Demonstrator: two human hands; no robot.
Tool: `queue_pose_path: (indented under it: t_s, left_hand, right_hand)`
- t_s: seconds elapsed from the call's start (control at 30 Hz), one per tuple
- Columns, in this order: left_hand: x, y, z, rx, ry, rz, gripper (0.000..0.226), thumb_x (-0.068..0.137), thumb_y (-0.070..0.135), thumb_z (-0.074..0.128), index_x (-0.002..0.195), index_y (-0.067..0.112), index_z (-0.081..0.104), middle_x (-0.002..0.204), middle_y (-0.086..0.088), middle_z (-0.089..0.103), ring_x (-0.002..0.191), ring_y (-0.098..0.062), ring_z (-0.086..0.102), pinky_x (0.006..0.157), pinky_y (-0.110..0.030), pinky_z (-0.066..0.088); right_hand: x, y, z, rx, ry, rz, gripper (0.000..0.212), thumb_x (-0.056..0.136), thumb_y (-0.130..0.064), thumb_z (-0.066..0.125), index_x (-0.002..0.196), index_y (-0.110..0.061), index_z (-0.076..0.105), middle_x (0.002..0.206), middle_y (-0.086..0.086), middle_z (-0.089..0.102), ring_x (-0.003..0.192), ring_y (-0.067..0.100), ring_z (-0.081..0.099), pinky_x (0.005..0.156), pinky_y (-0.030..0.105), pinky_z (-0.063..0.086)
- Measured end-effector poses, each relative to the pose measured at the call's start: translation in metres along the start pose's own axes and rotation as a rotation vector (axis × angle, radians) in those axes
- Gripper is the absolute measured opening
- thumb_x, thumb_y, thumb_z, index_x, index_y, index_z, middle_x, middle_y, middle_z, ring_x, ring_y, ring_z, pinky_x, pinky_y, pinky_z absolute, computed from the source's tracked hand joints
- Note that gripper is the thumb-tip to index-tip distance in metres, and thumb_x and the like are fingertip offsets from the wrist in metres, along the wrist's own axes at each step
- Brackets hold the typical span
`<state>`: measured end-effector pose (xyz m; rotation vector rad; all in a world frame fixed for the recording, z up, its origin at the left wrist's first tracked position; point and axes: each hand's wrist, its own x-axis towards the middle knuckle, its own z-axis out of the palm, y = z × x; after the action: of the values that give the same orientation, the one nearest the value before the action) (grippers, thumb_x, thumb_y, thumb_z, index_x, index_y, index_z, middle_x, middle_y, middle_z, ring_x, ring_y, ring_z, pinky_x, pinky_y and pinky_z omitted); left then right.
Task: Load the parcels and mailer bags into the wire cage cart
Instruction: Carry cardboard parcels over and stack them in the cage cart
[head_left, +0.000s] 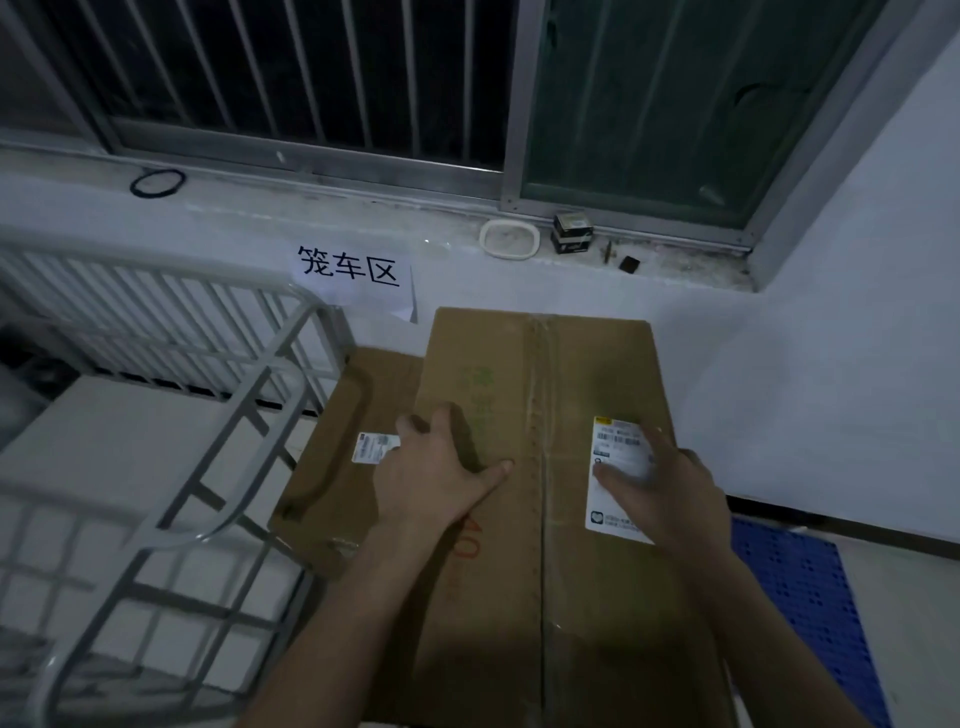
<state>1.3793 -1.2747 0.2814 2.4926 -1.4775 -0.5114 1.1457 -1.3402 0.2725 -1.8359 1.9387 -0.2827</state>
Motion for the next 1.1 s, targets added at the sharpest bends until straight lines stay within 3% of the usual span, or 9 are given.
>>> queue_pose_path:
  t_s: [0.27, 0.57, 0.87, 1.0, 1.1]
  left_hand:
    - [0.051, -0.035, -0.011, -0.013, -0.072, 0.055, 0.098, 0.070, 0.086, 0.056, 0.146, 0.029, 0.029, 0.140, -0.013, 0.037, 0.114, -0.033, 0.058, 0.083, -0.036, 0.050]
    - [0.099, -0.037, 0.001, -0.015, -0.124, 0.104, 0.100, 0.070, 0.083, 0.060, 0.146, 0.028, 0.025, 0.139, -0.011, 0.037, 0.113, -0.034, 0.059, 0.085, -0.041, 0.049]
    - [0.150, -0.038, 0.103, -0.133, -0.191, 0.059, 0.105, 0.070, 0.078, 0.066, 0.152, 0.033, 0.019, 0.151, -0.012, 0.027, 0.129, -0.034, 0.046, 0.097, -0.043, 0.047]
    - [0.166, -0.050, 0.158, -0.198, -0.174, 0.059, 0.104, 0.069, 0.075, 0.070, 0.151, 0.032, 0.021, 0.151, -0.012, 0.025, 0.131, -0.031, 0.043, 0.096, -0.040, 0.045]
    - [0.172, -0.057, 0.193, -0.152, -0.162, 0.057, 0.106, 0.071, 0.078, 0.066, 0.153, 0.032, 0.018, 0.156, -0.014, 0.020, 0.138, -0.033, 0.035, 0.103, -0.042, 0.042]
  right_hand:
    - [0.011, -0.040, 0.028, 0.004, -0.003, 0.062, 0.079, 0.080, -0.067, 0.063, 0.149, -0.045, 0.031, 0.122, 0.005, 0.056, 0.106, 0.029, 0.061, 0.088, 0.045, 0.054]
    - [0.043, -0.044, 0.048, -0.013, 0.020, 0.112, 0.085, 0.079, -0.071, 0.063, 0.151, -0.041, 0.029, 0.125, 0.008, 0.055, 0.107, 0.031, 0.061, 0.084, 0.045, 0.056]
    - [0.099, 0.010, 0.121, 0.036, 0.033, 0.198, 0.080, 0.078, -0.068, 0.067, 0.147, -0.043, 0.036, 0.132, 0.006, 0.056, 0.115, 0.029, 0.059, 0.088, 0.045, 0.053]
    - [0.111, 0.037, 0.172, 0.073, 0.029, 0.209, 0.077, 0.080, -0.063, 0.068, 0.148, -0.043, 0.036, 0.128, 0.006, 0.058, 0.110, 0.027, 0.060, 0.084, 0.042, 0.053]
    - [0.118, 0.057, 0.207, 0.087, 0.034, 0.236, 0.076, 0.080, -0.067, 0.064, 0.147, -0.045, 0.035, 0.126, 0.006, 0.059, 0.103, 0.027, 0.063, 0.083, 0.044, 0.056]
